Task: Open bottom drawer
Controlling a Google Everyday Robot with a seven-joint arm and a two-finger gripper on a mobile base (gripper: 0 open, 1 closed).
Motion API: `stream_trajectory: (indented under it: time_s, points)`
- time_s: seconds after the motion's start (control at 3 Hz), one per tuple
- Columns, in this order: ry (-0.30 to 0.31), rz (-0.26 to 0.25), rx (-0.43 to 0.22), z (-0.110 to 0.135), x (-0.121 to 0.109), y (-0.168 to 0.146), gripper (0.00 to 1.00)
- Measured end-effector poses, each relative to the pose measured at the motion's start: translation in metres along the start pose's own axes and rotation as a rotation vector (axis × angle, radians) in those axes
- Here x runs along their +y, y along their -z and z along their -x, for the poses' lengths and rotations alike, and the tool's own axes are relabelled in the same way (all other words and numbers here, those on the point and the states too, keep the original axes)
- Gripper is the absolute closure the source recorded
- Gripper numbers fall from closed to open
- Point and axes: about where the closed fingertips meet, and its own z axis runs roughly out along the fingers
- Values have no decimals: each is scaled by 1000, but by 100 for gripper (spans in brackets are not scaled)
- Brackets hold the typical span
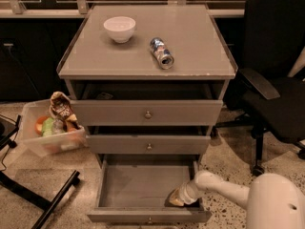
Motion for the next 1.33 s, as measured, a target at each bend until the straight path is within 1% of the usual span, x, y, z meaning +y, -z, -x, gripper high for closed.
stream_trajectory:
  time_s: [0.33,0.67,1.0,1.33]
  points:
    - [5,73,40,-12,24,-3,87]
    - [20,129,56,-18,42,-3,63]
    - [39,174,53,-20,52,-1,40]
    - [56,194,34,-19,57,3,17]
